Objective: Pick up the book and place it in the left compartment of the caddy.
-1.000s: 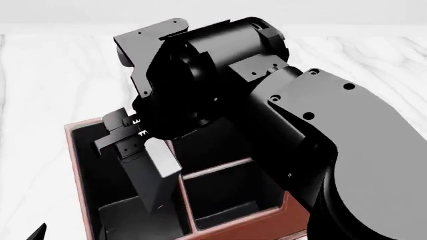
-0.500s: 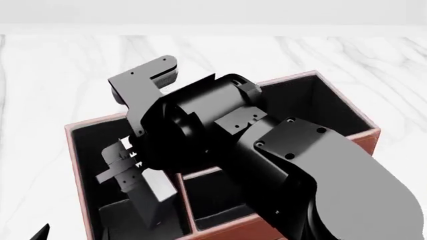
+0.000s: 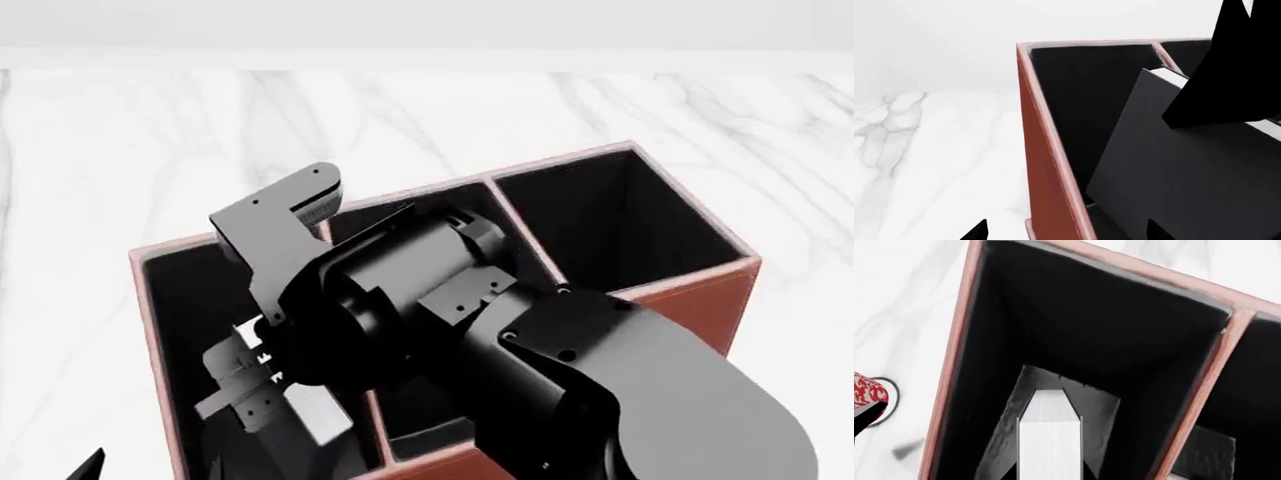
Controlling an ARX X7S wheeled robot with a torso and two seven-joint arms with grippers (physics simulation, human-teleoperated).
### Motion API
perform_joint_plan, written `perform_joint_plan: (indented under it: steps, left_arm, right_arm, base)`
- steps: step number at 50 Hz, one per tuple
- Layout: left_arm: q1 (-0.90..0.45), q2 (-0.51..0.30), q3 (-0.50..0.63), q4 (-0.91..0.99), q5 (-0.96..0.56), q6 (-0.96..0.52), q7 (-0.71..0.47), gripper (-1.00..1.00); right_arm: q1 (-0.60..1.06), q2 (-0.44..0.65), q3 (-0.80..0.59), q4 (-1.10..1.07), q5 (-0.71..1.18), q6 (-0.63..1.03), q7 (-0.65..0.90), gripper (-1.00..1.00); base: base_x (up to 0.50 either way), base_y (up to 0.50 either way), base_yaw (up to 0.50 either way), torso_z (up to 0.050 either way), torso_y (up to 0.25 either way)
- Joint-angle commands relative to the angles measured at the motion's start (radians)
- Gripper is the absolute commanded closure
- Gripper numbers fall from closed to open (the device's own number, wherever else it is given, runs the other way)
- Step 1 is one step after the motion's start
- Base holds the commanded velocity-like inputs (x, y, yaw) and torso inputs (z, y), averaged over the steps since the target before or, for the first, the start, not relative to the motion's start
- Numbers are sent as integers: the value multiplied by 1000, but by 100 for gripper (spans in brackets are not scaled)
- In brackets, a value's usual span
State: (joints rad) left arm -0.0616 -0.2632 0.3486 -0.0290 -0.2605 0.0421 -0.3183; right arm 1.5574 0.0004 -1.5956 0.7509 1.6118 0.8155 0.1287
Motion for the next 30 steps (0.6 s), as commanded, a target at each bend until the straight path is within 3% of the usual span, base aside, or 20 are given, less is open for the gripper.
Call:
perform_joint_plan:
  steps: [1,15,16,30]
  left_arm:
    - [1,-3,7,-2,0,6,0,-100]
    - [2,-7,14,-3,0,9,-3,-100]
    - [2,-7,15,-4,1,10,-3,-100]
    - [2,-10,20,-1,-3,8,-7,-100]
  right_arm:
    - [-34,0,28,-15,-119,-6,-19,100]
    - [-73,0,33,-28,-169,3,-70,100]
    - [-71,0,34,-29,-172,-6,-68,-100]
    - [-64,0,34,-13,-166,-12,-64,-100]
  base:
    - [0,0,0,0,0]
    - [0,0,0,0,0]
    - [0,0,0,0,0]
    - [0,0,0,0,0]
